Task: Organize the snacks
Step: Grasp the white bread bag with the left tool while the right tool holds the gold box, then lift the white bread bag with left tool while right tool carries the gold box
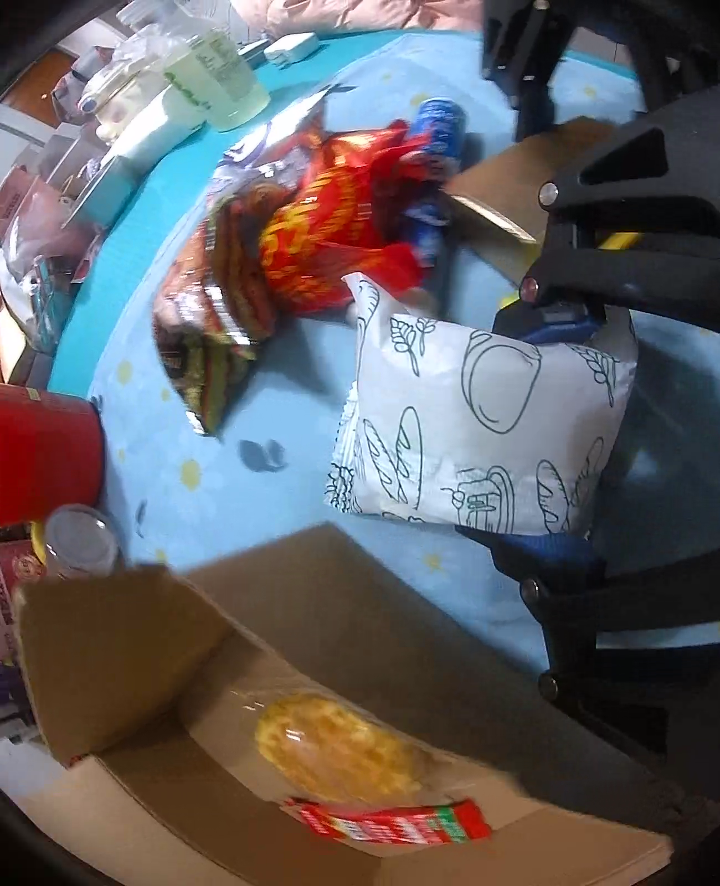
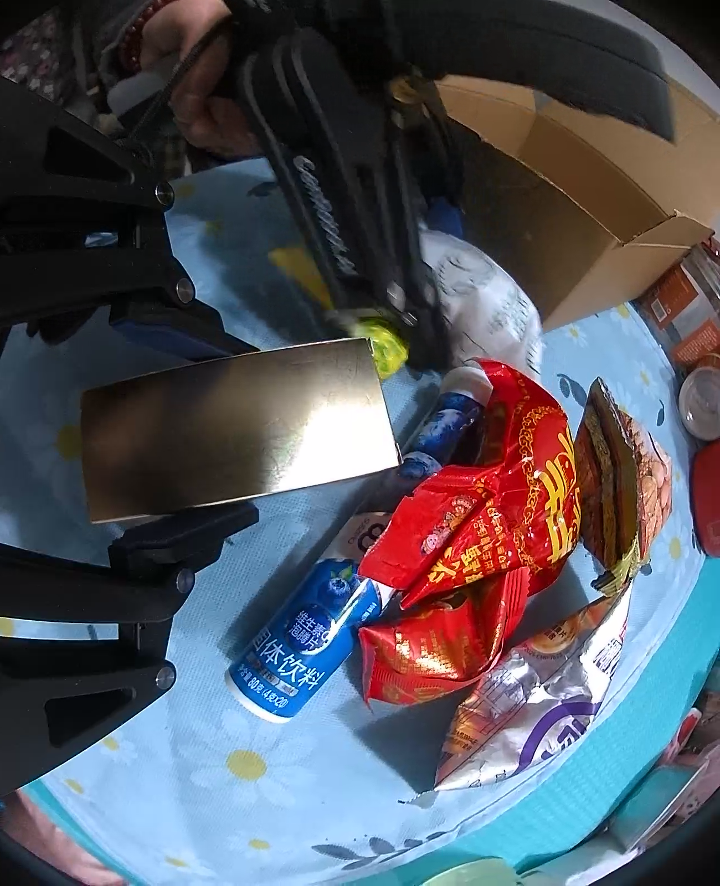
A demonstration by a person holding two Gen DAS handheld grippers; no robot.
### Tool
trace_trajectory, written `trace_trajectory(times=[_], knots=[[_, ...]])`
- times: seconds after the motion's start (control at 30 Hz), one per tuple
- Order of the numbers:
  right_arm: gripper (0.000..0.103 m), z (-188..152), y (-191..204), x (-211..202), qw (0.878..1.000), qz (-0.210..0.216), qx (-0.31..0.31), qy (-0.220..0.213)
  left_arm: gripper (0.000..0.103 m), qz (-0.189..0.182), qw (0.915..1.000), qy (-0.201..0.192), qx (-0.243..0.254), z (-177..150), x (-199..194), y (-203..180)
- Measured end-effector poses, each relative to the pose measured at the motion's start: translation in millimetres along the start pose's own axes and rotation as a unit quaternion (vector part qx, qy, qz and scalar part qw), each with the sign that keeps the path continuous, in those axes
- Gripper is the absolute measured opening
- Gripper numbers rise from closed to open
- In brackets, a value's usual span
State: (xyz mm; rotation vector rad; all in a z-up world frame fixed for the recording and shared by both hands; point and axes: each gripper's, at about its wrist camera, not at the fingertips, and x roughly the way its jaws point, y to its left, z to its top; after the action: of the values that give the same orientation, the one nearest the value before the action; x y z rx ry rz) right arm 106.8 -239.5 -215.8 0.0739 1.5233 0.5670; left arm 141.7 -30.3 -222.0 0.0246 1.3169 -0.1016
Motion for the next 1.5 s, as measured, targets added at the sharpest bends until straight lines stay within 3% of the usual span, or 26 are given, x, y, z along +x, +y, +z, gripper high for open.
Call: trace_trajectory(times=[0.6, 0.83, 0.93, 1.07, 1.17, 1.2, 1.23, 1.27, 1.3, 1.37, 1.4, 1.5], knots=[[0.048, -58.8, 56.9, 12.5, 0.998, 0.006, -0.053, 0.028, 0.052, -0.007, 0.9989, 0.046, 0.01, -119.3, -34.8, 5.7], [0.048, -72.0, 68.3, 22.0, 0.998, 0.002, -0.059, 0.038, 0.053, 0.008, 0.9994, 0.032, 0.01, -142.0, -33.3, 8.2], [0.048, -74.4, 74.3, 25.9, 0.997, -0.005, -0.062, 0.038, 0.06, 0.011, 0.9995, 0.029, 0.01, -142.0, -28.0, 3.4], [0.053, -76.8, 78.6, 30.3, 0.997, -0.008, -0.068, 0.041, 0.078, 0.015, 0.9996, 0.024, 0.004, -137.2, -22.3, 3.8], [0.057, -78.8, 87.7, 34.4, 0.996, -0.018, -0.079, 0.038, 0.079, 0.015, 0.9999, 0.009, 0.0, -133.9, -20.6, 9.2], [0.057, -79.6, 91.2, 36.5, 0.996, -0.022, -0.082, 0.037, 0.079, 0.016, 0.9999, 0.006, 0.002, -129.2, -17.6, 8.0], [0.057, -82.0, 95.0, 37.8, 0.995, -0.029, -0.086, 0.033, 0.074, 0.014, 0.9999, 0.002, 0.008, -130.6, -18.8, 7.1], [0.057, -83.8, 97.9, 39.0, 0.995, -0.034, -0.088, 0.03, 0.061, 0.014, 0.9998, 0.0, 0.014, -134.1, -22.6, 7.6], [0.057, -86.0, 101.7, 40.7, 0.995, -0.039, -0.092, 0.026, 0.059, 0.015, 0.9997, 0.0, 0.022, -134.1, -24.6, 3.6], [0.055, -89.5, 108.0, 43.2, 0.993, -0.048, -0.104, 0.025, 0.054, 0.015, 0.9994, 0.01, 0.028, -130.4, -24.1, -7.3], [0.048, -90.5, 110.9, 44.8, 0.992, -0.053, -0.108, 0.025, 0.054, 0.011, 0.9995, 0.016, 0.025, -130.7, -25.2, -6.7], [0.045, -90.3, 111.7, 44.5, 0.995, -0.028, -0.091, 0.03, 0.053, 0.006, 0.9996, 0.023, 0.016, -130.4, -31.9, -3.3]])
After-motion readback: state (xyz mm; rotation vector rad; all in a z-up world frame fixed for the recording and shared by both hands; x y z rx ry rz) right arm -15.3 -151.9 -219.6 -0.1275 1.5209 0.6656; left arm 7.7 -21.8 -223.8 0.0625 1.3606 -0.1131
